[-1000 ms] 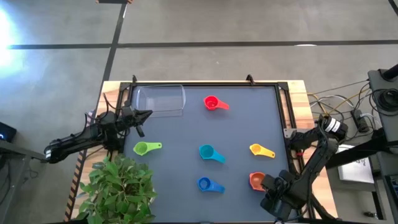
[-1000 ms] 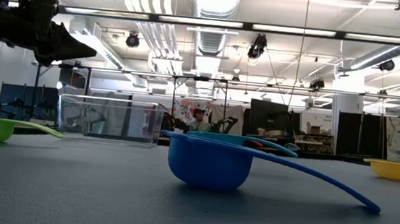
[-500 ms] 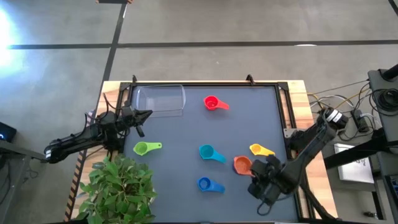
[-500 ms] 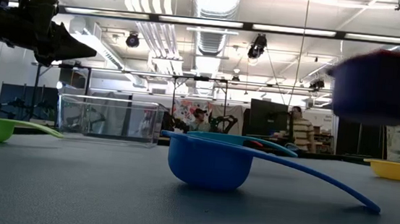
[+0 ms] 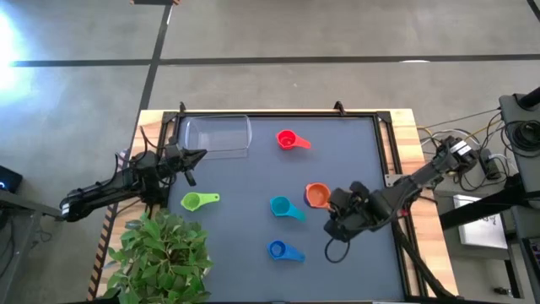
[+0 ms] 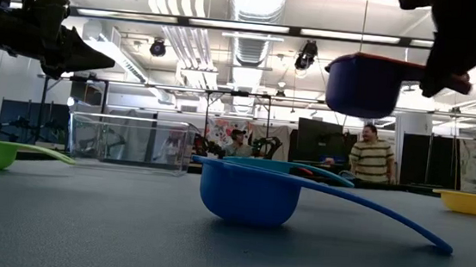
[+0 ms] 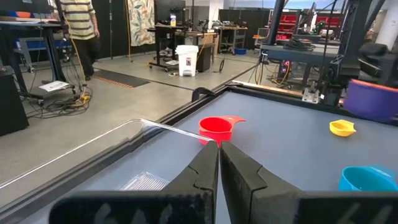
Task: Nest measuring cups in basket
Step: Move the nested measuring cup to the middle right of the table
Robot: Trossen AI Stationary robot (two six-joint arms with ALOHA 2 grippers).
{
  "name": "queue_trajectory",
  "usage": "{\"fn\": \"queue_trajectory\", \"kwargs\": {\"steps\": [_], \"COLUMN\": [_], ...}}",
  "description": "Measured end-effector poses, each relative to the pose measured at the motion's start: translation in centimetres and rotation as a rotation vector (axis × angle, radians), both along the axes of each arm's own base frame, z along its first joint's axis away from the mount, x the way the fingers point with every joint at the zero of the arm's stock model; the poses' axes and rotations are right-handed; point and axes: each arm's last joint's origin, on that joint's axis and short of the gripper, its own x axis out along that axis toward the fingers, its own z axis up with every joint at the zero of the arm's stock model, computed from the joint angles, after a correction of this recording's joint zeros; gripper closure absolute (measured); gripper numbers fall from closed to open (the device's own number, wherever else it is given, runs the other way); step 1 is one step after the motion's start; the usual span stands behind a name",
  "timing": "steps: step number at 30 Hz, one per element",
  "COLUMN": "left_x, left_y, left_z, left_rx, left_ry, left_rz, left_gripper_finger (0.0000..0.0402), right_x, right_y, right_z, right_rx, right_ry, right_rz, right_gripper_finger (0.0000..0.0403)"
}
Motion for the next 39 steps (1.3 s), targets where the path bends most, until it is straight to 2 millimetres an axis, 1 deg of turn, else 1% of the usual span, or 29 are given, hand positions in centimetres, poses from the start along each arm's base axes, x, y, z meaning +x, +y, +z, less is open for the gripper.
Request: {"fn": "queue_trajectory", "kwargs": {"steps": [8, 16, 20, 27, 33, 39], "left_x": [0.0, 0.0, 0.0, 0.0, 0.0, 0.0], "left_y": [0.0, 0.0, 0.0, 0.0, 0.0, 0.0], "left_z": [0.0, 0.0, 0.0, 0.0, 0.0, 0.0], "left_rx": [0.000, 0.000, 0.000, 0.000, 0.000, 0.000], "left_ry": [0.000, 0.000, 0.000, 0.000, 0.000, 0.000], "left_rz": [0.000, 0.000, 0.000, 0.000, 0.000, 0.000], "left_gripper_finger": [0.0402, 0.0402, 0.0402, 0.0402, 0.0402, 0.0402], "right_x": [-1.0, -3.0, -3.5, -3.6, -4.0, -3.8], "right_y": [-3.9, -7.9, -9.5, -12.2, -13.5, -13.6], "right_z": [0.1, -1.0, -2.1, -4.6, -5.6, -6.1], "right_rx": [-0.051, -0.069, -0.053, 0.023, 0.003, 0.019], "right_ry": [-0.004, 0.013, -0.019, -0.041, -0.006, -0.009], "right_rz": [-0.045, -0.139, -0.180, -0.198, -0.224, -0.192], "right_gripper_finger": [0.0257, 0.0258, 0.0256, 0.0257, 0.0255, 0.0252]}}
